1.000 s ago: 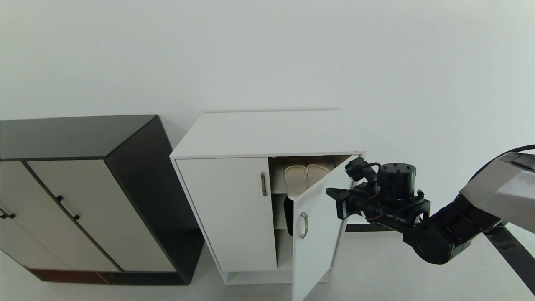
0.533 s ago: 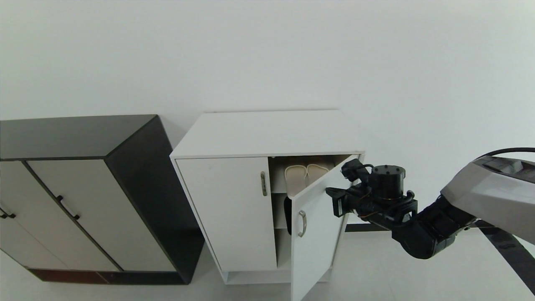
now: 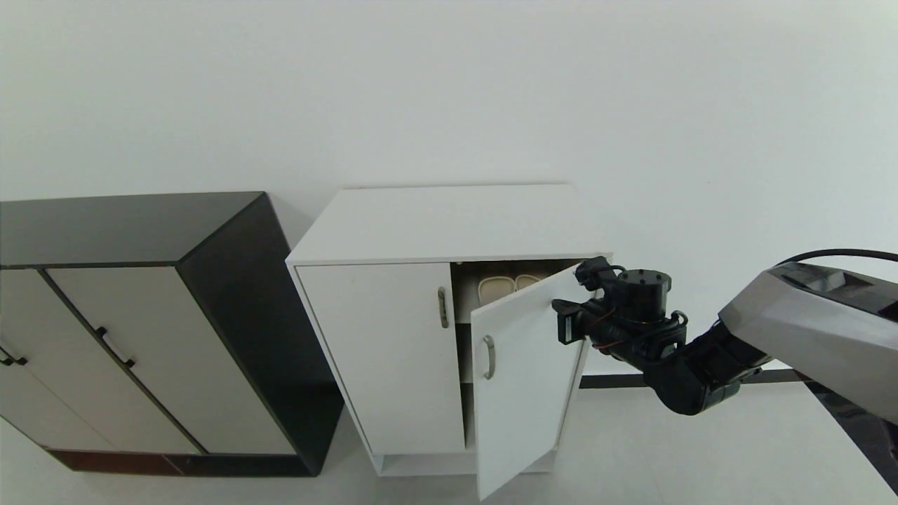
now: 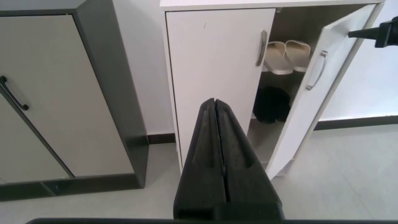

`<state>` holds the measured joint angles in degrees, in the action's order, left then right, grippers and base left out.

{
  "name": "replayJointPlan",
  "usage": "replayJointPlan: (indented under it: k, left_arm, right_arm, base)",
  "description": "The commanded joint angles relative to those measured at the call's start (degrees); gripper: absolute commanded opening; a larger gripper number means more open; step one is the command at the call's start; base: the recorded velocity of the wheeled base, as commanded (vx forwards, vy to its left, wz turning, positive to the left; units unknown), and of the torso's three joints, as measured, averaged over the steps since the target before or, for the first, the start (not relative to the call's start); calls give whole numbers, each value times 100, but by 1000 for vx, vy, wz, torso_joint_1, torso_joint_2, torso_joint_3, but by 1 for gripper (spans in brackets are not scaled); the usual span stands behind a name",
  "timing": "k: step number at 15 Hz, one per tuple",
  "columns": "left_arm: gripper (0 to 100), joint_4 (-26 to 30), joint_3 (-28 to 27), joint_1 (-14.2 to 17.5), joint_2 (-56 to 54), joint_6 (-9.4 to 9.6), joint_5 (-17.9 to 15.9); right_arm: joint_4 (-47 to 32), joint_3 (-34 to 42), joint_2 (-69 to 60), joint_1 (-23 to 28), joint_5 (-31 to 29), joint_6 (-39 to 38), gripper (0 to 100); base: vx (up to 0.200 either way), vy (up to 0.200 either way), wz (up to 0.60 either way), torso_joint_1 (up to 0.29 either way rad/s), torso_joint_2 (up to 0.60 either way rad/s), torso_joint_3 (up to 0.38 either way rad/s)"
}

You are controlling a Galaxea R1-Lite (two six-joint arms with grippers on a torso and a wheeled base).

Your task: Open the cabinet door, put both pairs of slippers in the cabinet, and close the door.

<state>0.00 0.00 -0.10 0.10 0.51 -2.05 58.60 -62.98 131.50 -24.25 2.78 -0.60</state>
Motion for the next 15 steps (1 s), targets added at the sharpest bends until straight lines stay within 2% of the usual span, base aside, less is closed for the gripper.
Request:
replayJointPlan:
  k: [1, 8, 15]
  left_arm:
    - [0, 0, 0, 1, 8, 2, -6]
    - [0, 0, 0, 1, 8, 2, 3]
    - [0, 0, 0, 1, 8, 2, -6]
  right_arm:
    - [2, -136, 183, 43, -32, -2, 0]
    - [-15, -575, 570, 263, -208, 7, 0]
    - [-15, -698, 684, 324, -216, 7, 0]
  base:
    - [0, 0, 0, 0, 0, 0]
    - [0, 0, 0, 0, 0, 0]
    - [0, 0, 0, 0, 0, 0]
